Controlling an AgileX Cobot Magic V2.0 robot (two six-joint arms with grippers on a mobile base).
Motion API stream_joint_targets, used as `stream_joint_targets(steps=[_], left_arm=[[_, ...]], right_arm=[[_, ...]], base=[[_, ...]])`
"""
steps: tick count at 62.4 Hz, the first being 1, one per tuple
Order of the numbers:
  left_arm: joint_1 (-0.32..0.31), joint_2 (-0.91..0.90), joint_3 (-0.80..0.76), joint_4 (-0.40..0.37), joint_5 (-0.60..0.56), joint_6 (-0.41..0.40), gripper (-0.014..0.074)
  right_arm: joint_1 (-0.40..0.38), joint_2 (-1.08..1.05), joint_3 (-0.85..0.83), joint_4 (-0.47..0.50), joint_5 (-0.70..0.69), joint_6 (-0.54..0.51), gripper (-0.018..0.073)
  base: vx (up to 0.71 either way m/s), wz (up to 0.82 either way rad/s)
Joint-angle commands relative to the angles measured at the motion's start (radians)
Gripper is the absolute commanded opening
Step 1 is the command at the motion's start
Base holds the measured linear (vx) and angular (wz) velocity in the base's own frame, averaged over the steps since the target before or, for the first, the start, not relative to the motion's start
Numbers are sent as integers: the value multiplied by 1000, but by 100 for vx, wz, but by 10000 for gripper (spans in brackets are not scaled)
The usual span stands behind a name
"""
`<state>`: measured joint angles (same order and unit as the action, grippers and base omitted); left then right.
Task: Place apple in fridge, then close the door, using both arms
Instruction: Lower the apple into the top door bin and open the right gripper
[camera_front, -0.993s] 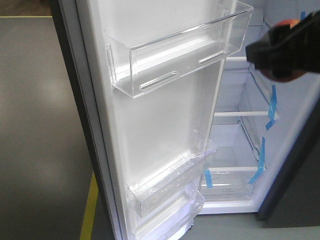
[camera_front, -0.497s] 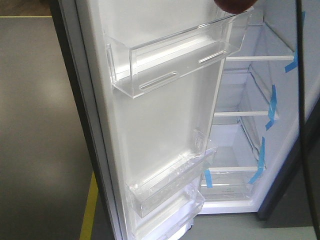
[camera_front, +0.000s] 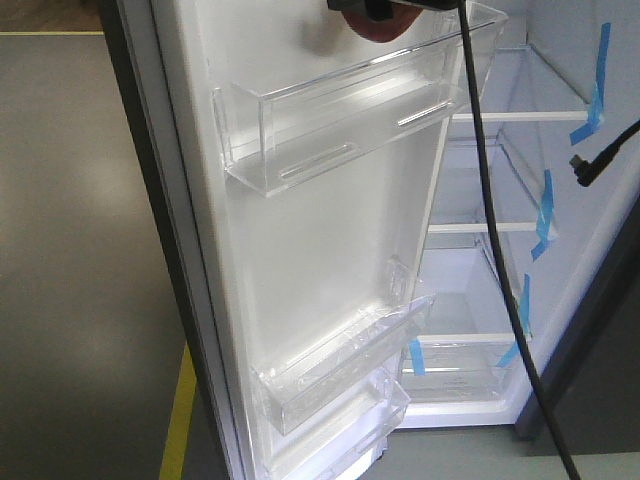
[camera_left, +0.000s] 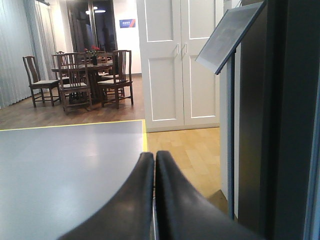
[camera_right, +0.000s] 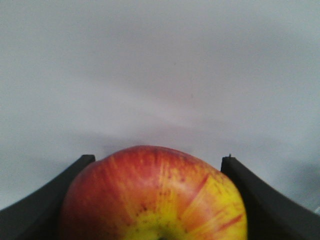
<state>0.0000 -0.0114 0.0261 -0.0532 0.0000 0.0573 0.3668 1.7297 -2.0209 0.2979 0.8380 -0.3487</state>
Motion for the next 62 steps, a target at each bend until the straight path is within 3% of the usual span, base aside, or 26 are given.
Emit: stream_joint_targets(steps=[1, 14, 38, 62], left_arm=[[0, -15, 21, -11, -77, -2, -6], [0, -15, 21, -11, -77, -2, -6], [0, -15, 21, -11, -77, -2, -6], [0, -15, 21, -11, -77, -2, -6]], right_arm=[[-6, -26, -34, 6, -65, -14, 363], [-6, -12, -34, -18, 10, -13, 398], [-6, -16, -34, -56, 36, 14, 635], [-6, -143, -28, -45, 124, 37, 596]], base=[[0, 0], [0, 0], [0, 0], [0, 0]])
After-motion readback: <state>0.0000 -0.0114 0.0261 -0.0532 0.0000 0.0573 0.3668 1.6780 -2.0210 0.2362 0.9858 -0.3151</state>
